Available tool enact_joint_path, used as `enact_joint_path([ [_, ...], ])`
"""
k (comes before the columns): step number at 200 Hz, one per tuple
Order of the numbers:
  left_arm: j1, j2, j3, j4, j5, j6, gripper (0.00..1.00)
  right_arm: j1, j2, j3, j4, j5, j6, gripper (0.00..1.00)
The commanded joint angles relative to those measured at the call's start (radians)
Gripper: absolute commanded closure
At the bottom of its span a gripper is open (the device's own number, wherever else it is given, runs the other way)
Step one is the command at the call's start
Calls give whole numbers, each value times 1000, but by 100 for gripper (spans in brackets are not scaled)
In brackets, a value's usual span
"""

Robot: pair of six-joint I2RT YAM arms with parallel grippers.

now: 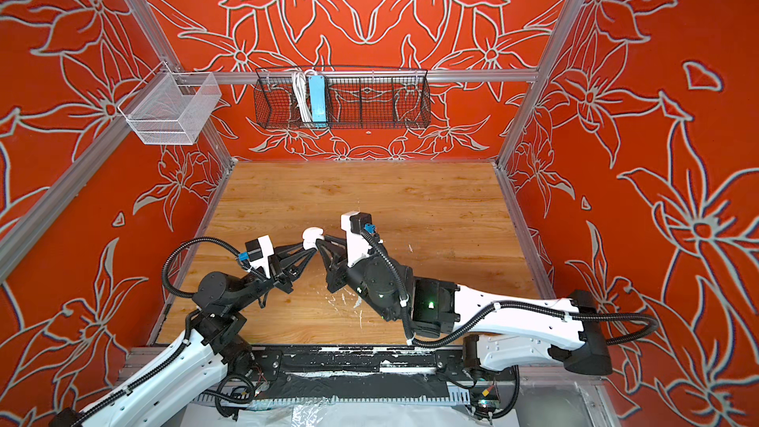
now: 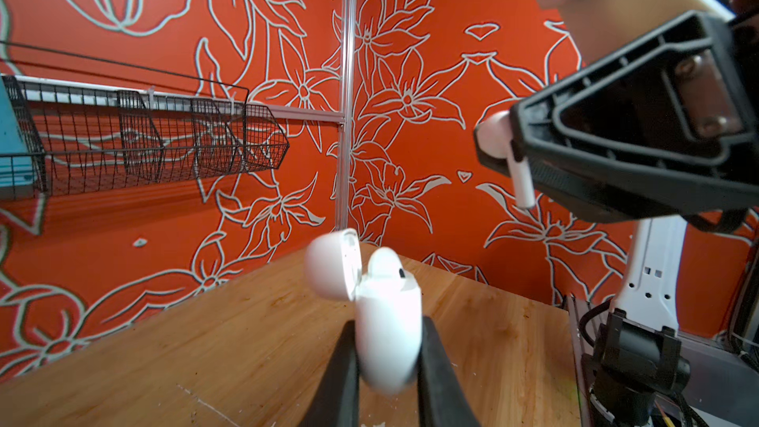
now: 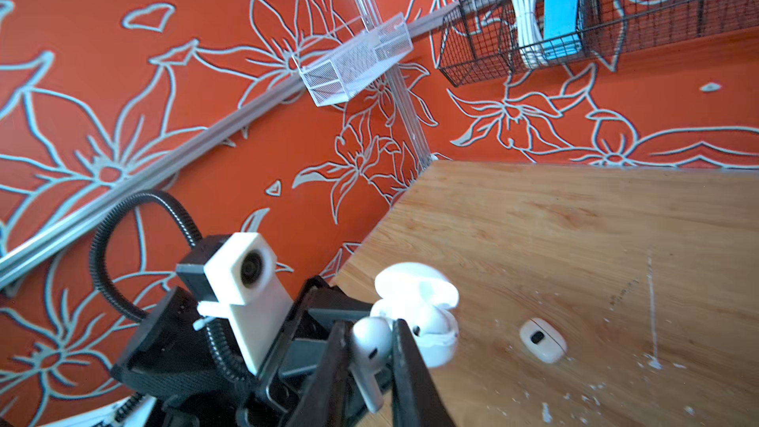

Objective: Insert the wireless bluetooth earbuds into the charging case
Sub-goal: 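Lift the earbud with the right gripper toward the case in the left gripper, then lower the held earbud into the empty slot of the round case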

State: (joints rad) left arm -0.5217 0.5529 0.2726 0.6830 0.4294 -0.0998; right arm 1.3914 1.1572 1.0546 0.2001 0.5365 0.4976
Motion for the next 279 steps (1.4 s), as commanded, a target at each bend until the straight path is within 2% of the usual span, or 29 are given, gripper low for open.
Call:
enact_joint_path([
  [1,-15,2,-9,91,9,49,100,12,19,-21,197,-9,-27,92],
  [40,-29,7,-24,156,26,58,100,12,42,-45,301,-9,-25,93],
  [75,-50,-4,-27,175,23,80,100,11,36,-99,361,49,39,93],
  [127,-76,-25,-31,174,15,126,100,11,39,-176,438,21,121,94],
  [235,-87,-51,-43,174,-5,141,100,12,87,-183,443,13,171,96],
  [279,-89,-74,-39,153,-32,134,100,14,85,-214,437,54,189,96],
])
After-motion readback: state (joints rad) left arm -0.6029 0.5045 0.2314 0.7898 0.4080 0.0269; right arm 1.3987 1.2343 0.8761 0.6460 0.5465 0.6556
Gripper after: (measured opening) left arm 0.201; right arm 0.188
